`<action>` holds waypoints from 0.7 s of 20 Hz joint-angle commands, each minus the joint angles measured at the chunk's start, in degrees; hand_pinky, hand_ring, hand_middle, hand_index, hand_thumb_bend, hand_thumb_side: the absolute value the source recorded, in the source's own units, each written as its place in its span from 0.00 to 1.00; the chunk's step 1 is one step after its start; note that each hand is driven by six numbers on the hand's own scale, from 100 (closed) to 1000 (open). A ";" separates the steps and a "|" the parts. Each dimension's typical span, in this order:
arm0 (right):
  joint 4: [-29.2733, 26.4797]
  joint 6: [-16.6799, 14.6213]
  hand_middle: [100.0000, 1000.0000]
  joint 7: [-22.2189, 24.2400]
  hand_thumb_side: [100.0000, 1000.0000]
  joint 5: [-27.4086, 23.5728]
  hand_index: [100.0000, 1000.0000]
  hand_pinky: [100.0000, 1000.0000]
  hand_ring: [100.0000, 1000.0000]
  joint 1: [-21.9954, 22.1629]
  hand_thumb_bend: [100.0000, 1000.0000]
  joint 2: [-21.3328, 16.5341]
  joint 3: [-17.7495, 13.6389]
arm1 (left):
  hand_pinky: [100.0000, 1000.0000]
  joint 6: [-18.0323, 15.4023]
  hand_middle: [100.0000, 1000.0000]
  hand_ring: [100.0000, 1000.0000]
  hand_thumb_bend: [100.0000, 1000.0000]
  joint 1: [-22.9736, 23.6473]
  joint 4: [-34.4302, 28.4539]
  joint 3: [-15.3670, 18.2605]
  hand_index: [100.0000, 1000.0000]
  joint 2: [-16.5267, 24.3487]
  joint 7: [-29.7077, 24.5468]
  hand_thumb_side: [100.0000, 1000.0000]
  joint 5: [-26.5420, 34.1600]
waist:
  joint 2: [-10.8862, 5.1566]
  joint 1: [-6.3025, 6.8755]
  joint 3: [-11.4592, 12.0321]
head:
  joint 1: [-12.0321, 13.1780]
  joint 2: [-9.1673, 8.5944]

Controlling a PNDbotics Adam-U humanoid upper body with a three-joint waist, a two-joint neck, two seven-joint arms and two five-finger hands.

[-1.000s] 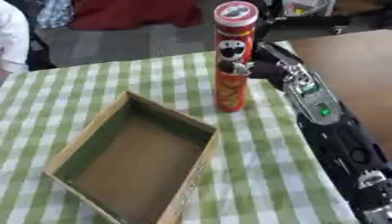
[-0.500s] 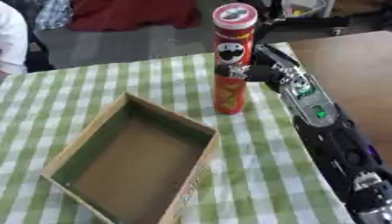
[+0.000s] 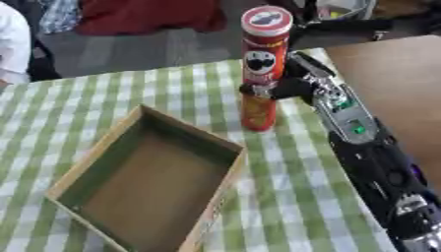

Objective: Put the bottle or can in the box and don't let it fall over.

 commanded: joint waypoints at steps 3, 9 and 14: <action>-1.03 0.90 0.65 -1.31 0.00 -2.33 0.59 0.90 0.59 -0.96 0.41 -1.27 -0.21 | 0.84 -0.09 0.73 0.81 0.58 -1.03 -0.79 0.28 0.74 1.14 -0.33 0.66 0.18 | -1.06 -0.25 0.09 | 0.07 -0.30; -1.41 1.65 0.62 -2.37 0.00 -3.74 0.53 0.91 0.57 -0.99 0.29 -1.50 0.13 | 0.85 -0.09 0.73 0.81 0.57 -1.05 -0.70 0.26 0.74 1.08 -0.44 0.66 0.10 | -1.24 -0.41 0.09 | 0.12 -0.21; -2.02 1.96 0.59 -2.62 0.00 -4.50 0.49 0.91 0.55 -1.06 0.21 -1.70 0.36 | 0.85 -0.11 0.73 0.81 0.57 -0.97 -0.64 0.30 0.74 1.13 -0.46 0.66 0.04 | -1.60 -0.45 -0.03 | 0.24 0.01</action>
